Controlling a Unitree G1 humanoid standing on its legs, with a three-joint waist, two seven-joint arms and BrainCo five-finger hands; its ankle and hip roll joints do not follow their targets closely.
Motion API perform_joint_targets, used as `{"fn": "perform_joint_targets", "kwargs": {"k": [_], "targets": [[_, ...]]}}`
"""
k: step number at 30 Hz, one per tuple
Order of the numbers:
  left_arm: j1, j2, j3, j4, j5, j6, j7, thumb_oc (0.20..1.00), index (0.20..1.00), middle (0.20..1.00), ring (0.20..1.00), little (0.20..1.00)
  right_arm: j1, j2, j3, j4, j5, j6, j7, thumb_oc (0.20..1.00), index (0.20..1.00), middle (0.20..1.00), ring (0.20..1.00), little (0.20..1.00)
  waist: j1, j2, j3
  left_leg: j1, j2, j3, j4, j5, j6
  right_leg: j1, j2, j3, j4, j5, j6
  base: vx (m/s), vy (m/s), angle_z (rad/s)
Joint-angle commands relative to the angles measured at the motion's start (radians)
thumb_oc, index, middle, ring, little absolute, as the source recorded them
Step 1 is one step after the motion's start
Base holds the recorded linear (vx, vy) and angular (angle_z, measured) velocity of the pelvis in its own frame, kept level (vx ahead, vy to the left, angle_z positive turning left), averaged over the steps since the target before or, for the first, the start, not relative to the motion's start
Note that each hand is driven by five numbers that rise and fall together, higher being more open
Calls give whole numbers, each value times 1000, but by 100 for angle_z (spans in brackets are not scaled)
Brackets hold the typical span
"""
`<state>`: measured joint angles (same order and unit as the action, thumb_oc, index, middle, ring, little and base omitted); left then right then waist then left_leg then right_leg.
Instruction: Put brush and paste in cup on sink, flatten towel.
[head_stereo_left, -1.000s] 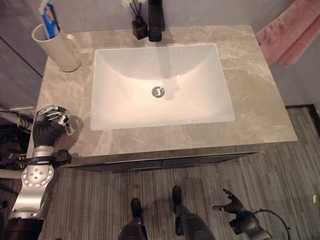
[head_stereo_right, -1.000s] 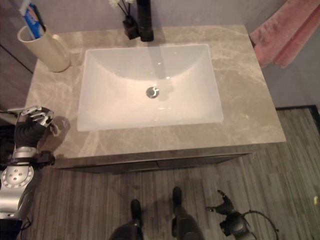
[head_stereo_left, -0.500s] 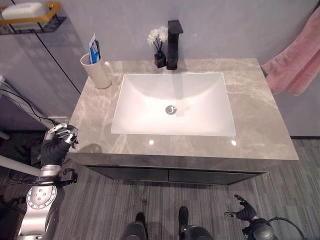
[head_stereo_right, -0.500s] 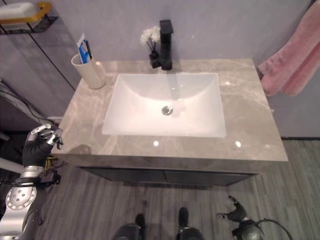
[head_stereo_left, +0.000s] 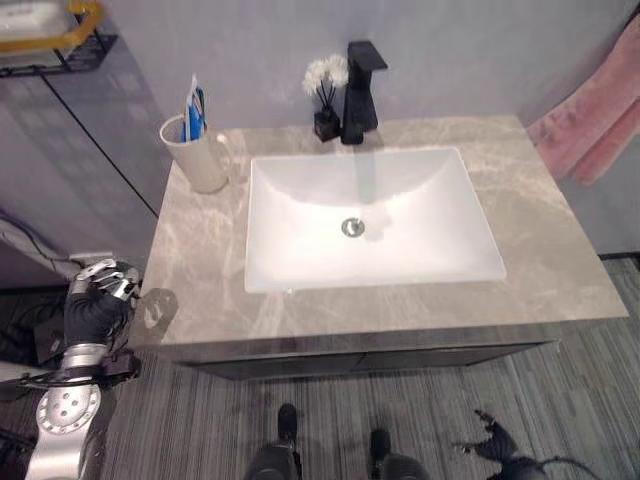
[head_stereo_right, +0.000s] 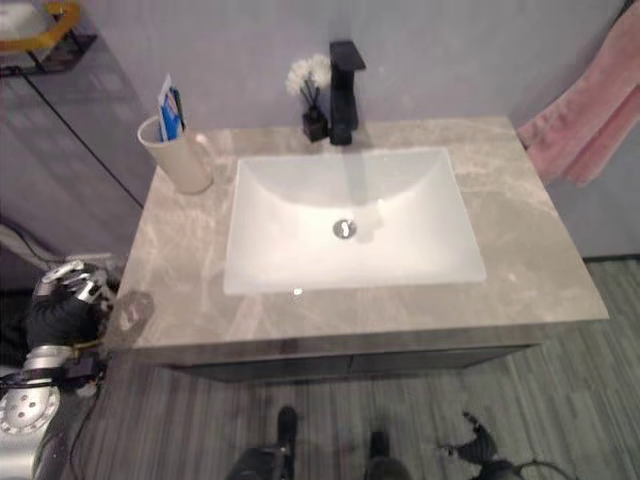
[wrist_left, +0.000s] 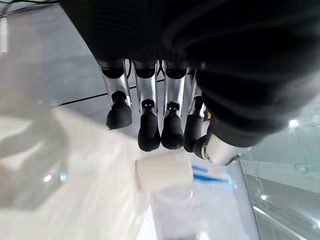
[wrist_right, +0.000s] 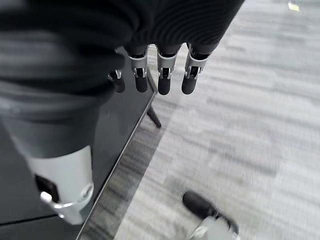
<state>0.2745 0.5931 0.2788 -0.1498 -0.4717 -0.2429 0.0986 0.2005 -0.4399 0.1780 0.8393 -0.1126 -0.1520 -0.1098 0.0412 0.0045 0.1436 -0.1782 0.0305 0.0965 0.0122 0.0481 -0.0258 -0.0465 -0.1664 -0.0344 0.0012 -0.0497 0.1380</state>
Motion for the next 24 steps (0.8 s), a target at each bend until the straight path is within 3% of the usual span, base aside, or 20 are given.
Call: {"fn": "perform_joint_targets", "kwargs": {"k": [1,12,24], "targets": [[4,12,79,-48,-8,-71,10,200,200,200,200,200,-43,-34,1,-29,-5,-19,-12,1000,1000,1000,1000,1000,-3,2,-46,-173,-2,-49,93,65,-24,130,8,1,-30,-59,-5,74,132,8],[-31,135,51,50,-175,-57,-34,200,200,200,200,200,-61,-60,44,-104,-46,-24,6,1000,1000,1000,1000,1000,-3,0,-60,-218,-46,-20,76,30,12,41,-46,6,-36,53,48,61,89,-4],[-108,284,-6,123,-182,-33,-53,200,200,200,200,200,-102,-83,119,-169,-42,-34,34,1000,1000,1000,1000,1000,8,-25,-46,-260,-55,-28,72,30,13,16,-51,-9,-54,110,61,22,8,-3]]}}
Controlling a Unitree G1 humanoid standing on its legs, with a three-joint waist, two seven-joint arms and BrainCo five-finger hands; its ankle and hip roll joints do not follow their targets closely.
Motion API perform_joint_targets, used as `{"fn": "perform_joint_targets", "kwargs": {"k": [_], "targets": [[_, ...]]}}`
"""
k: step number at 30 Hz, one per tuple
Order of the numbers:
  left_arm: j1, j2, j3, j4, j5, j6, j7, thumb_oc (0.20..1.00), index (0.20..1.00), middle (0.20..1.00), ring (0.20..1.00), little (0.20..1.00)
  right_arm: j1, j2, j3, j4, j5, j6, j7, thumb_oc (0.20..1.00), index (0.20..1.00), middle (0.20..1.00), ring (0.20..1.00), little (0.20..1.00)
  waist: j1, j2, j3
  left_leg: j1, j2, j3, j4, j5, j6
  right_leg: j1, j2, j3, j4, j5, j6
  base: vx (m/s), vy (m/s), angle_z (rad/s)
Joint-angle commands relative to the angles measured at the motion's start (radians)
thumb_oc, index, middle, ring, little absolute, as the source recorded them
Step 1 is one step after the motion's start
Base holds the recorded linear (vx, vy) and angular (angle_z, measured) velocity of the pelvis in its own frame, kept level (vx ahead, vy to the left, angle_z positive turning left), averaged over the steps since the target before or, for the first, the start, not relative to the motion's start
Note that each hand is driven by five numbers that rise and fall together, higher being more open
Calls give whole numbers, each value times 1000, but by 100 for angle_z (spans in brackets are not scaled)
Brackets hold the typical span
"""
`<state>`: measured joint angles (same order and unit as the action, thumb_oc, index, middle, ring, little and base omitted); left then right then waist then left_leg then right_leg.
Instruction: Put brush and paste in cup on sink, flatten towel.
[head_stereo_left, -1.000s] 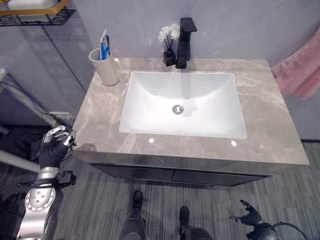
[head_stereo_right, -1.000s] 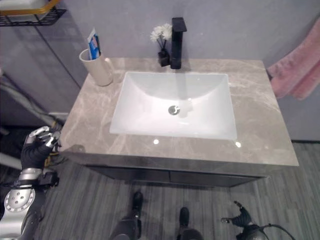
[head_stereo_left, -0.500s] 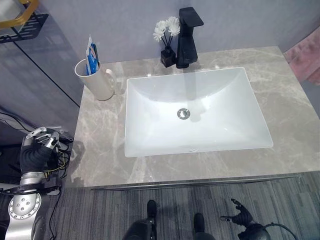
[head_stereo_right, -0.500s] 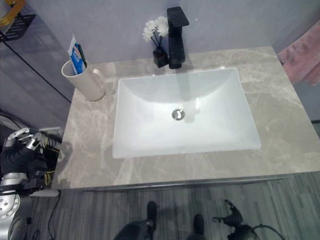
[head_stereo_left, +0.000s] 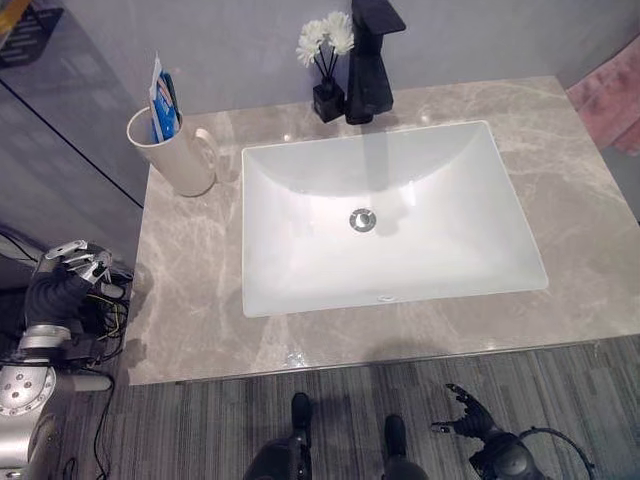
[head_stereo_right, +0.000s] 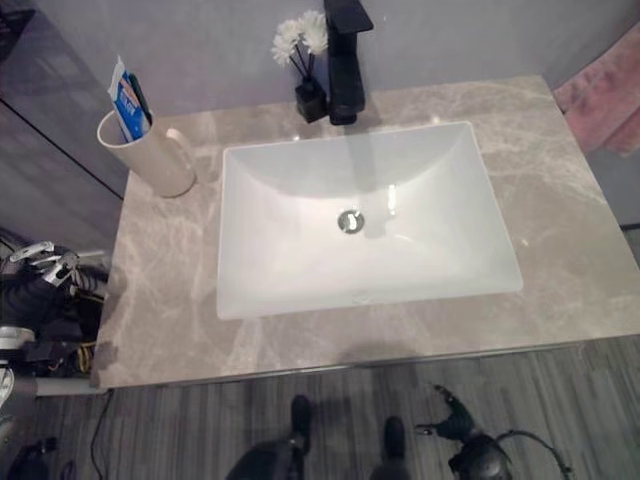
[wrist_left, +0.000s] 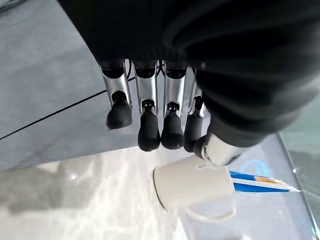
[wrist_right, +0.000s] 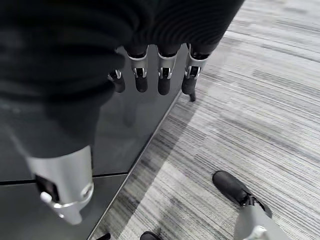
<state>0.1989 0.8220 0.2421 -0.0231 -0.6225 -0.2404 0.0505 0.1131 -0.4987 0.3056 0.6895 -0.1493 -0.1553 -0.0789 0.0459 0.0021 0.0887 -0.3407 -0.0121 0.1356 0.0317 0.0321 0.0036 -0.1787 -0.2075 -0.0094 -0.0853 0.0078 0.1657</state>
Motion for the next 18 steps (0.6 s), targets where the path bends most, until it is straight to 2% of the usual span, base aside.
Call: {"fn": "perform_joint_targets", "kwargs": {"k": [1,5,10,12,18], "targets": [[-55,83,12,3,-35,-34,-7,200,200,200,200,200,-41,-32,18,-21,-6,-31,6,1000,1000,1000,1000,1000,8,-25,18,-113,-19,-70,56,46,-15,141,-12,-41,32,66,35,0,0,0],[-115,125,-27,7,-39,-34,2,200,200,200,200,200,-85,-39,45,-23,-4,-26,0,1000,1000,1000,1000,1000,12,-22,30,-136,-28,-80,53,51,-16,126,-15,-49,33,86,39,6,-3,4],[-183,140,-74,29,-36,-36,15,200,200,200,200,200,-120,-41,66,-31,1,-21,-9,1000,1000,1000,1000,1000,16,-15,38,-149,-37,-83,45,56,-16,119,-19,-54,34,98,39,26,4,3],[-238,149,-111,53,-25,-34,33,200,200,200,200,200,-149,-45,77,-35,6,-20,-17,1000,1000,1000,1000,1000,18,-10,56,-163,-44,-89,45,56,-13,104,-24,-53,38,121,44,0,0,0],[-356,156,-168,105,-43,-33,60,200,200,200,200,200,-161,-52,86,-38,11,-16,-28,1000,1000,1000,1000,1000,21,0,67,-199,-45,-98,59,55,-10,83,-19,-49,39,122,43,3,2,1]]}}
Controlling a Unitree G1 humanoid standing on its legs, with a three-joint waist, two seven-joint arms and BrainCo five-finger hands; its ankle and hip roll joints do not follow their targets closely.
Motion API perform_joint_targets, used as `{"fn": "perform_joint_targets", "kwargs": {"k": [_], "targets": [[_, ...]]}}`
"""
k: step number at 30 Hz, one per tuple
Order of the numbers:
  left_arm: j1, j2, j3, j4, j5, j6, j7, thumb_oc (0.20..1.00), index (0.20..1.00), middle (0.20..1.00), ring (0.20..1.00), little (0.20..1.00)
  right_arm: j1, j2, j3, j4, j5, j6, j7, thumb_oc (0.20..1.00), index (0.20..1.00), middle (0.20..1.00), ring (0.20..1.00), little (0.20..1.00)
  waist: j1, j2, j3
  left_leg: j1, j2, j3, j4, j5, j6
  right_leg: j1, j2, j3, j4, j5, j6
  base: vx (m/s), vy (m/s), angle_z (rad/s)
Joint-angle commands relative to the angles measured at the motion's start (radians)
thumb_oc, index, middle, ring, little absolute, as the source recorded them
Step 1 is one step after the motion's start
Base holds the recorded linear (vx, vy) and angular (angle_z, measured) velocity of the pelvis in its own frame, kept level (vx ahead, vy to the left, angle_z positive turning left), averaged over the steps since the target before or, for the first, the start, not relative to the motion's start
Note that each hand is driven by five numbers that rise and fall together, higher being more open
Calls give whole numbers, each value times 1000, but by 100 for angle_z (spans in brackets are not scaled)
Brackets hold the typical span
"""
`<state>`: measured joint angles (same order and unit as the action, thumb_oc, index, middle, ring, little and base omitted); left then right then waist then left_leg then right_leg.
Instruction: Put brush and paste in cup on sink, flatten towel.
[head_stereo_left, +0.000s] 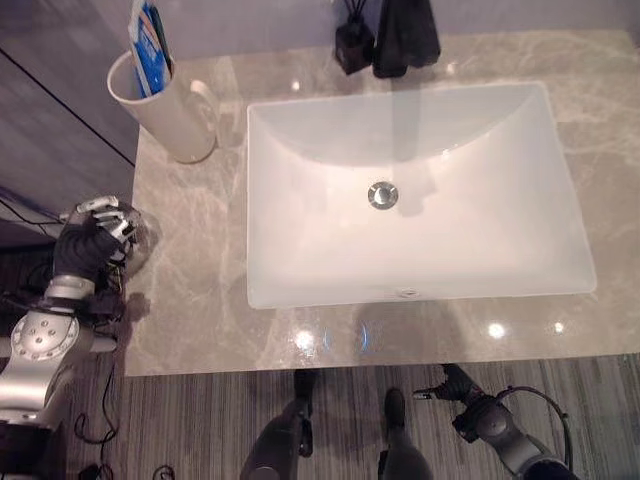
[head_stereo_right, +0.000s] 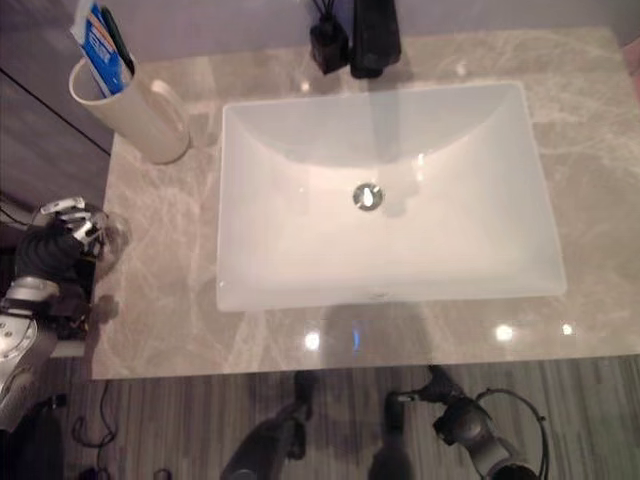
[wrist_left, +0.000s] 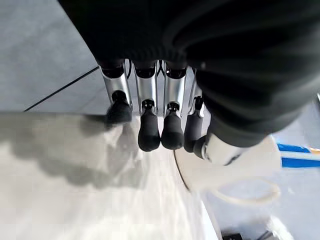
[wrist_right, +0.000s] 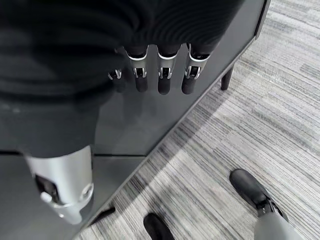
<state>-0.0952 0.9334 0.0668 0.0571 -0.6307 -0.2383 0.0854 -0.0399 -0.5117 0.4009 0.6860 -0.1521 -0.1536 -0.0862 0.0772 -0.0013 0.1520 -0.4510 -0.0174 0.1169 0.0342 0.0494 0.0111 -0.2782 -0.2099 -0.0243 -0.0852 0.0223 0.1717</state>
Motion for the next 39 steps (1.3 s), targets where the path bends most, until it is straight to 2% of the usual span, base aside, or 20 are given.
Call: {"fn": "perform_joint_targets", "kwargs": {"k": [1,12,20,21,26,31,39], "targets": [[-95,56,-4,46,-32,-32,34,200,200,200,200,200,-11,-41,-5,-32,11,-15,-23,1000,1000,1000,1000,1000,-13,4,7,-96,-40,-80,59,38,-19,183,-18,-35,38,109,38,8,1,3],[-222,73,-52,139,-11,-25,66,200,200,200,200,200,-10,-41,-7,-25,27,-10,-28,1000,1000,1000,1000,1000,-33,-2,23,-125,-43,-77,67,32,-21,164,-21,-30,25,141,43,0,0,0],[-306,85,-97,150,29,-24,82,200,200,200,200,200,-21,-36,-8,-27,34,-11,-32,1000,1000,1000,1000,1000,-36,7,20,-141,-42,-65,76,24,-22,161,-27,-18,8,152,49,3,1,-1],[-299,109,-82,128,75,-22,88,200,200,200,200,200,-10,-31,-12,-19,32,-13,-29,1000,1000,1000,1000,1000,-30,9,15,-137,-44,-62,83,18,-22,173,-30,-18,7,144,49,15,1,-7],[-269,132,-49,106,106,-19,82,200,200,200,200,200,7,-30,-14,-7,26,-12,-18,1000,1000,1000,1000,1000,-18,15,-3,-129,-42,-64,83,18,-23,184,-27,-20,6,131,47,2,-2,-1],[-240,151,-13,76,103,-28,69,200,200,200,200,200,18,-26,-19,15,21,-13,-11,1000,1000,1000,1000,1000,-7,19,-21,-124,-46,-75,79,23,-25,196,-21,-29,3,101,41,-13,-22,-1],[-233,165,-5,74,77,-41,68,200,200,200,200,200,26,-27,-21,26,21,-16,-11,1000,1000,1000,1000,1000,-4,27,-31,-121,-51,-79,64,36,-26,195,-21,-37,-2,97,41,0,0,0]]}}
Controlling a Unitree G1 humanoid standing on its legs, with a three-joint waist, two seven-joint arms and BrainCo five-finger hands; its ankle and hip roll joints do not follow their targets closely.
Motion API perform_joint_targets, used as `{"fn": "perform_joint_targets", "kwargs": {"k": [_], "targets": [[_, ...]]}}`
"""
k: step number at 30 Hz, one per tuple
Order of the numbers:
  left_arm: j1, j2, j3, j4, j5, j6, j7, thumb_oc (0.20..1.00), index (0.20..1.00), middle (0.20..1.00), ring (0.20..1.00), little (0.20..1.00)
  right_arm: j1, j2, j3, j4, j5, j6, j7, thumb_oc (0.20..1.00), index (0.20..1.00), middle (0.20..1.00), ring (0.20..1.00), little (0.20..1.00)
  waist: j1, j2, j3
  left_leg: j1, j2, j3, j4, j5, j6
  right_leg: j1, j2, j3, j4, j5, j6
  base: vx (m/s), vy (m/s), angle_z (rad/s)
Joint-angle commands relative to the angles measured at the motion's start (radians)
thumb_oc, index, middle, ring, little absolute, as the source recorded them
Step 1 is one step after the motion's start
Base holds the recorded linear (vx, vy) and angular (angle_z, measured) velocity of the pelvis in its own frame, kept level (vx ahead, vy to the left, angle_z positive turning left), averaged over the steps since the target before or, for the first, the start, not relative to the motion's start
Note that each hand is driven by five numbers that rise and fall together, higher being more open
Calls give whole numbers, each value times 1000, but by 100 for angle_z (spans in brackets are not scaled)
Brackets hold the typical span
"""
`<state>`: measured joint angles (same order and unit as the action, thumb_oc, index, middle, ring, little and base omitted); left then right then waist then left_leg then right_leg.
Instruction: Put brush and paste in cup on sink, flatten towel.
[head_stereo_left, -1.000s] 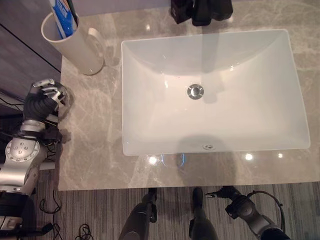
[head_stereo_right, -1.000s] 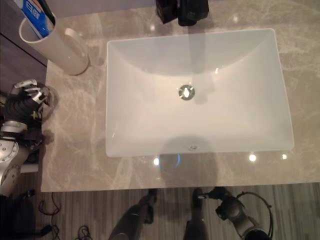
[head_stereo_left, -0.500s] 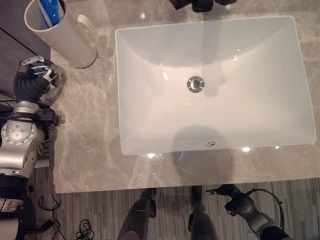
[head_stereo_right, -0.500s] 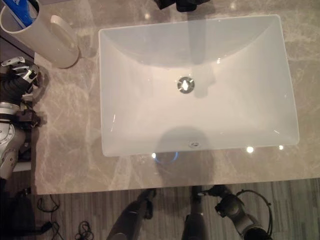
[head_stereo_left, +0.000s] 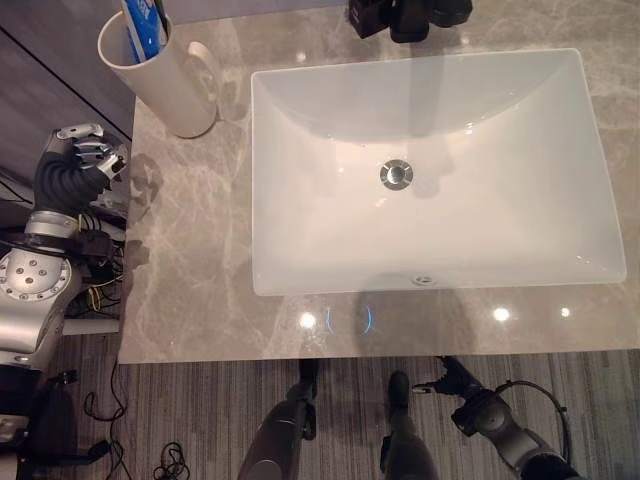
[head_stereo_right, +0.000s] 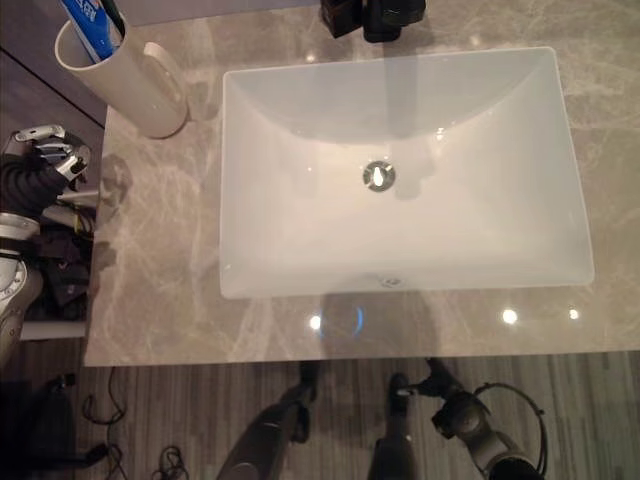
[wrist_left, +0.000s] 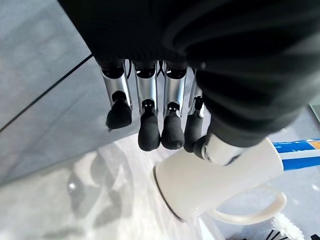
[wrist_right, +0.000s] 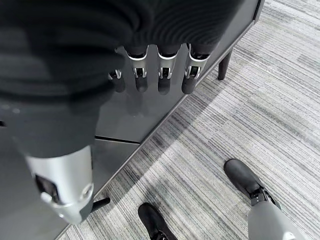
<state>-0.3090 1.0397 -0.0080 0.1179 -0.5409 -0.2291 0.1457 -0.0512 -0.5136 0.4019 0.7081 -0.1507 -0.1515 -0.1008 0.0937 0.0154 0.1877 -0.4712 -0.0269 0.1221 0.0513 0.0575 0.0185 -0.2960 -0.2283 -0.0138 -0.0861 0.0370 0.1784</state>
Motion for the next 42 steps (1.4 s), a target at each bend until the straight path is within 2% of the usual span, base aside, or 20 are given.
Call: {"fn": "perform_joint_targets", "kwargs": {"k": [1,7,14,32,42], "targets": [[-21,59,66,-3,-21,-53,8,200,200,200,200,200,38,-26,-21,5,19,-18,2,1000,1000,1000,1000,1000,-20,11,-65,-103,-43,-83,47,28,-33,211,-2,-47,-1,81,33,0,0,0],[-8,56,64,-21,-23,-50,5,200,200,200,200,200,41,-23,-22,5,17,-17,-1,1000,1000,1000,1000,1000,-20,9,-66,-107,-43,-81,50,26,-32,208,-2,-46,-1,78,32,0,0,0],[-73,23,9,23,-22,-45,19,200,200,200,200,200,24,-28,-29,-8,34,-14,-14,1000,1000,1000,1000,1000,-36,13,-45,-117,-37,-61,36,35,-36,180,-5,-33,-1,101,36,0,2,-1],[-175,20,-64,95,-16,-37,35,200,200,200,200,200,-6,-32,-27,-30,50,-16,-34,1000,1000,1000,1000,1000,-53,14,-3,-155,-31,-28,59,19,-33,144,-15,-13,-1,141,45,5,3,-4],[-265,27,-127,146,10,-26,40,200,200,200,200,200,-6,-25,-22,-47,59,-19,-32,1000,1000,1000,1000,1000,-68,17,-2,-166,-30,-12,60,12,-32,119,-17,2,-1,165,54,17,8,-3]]}}
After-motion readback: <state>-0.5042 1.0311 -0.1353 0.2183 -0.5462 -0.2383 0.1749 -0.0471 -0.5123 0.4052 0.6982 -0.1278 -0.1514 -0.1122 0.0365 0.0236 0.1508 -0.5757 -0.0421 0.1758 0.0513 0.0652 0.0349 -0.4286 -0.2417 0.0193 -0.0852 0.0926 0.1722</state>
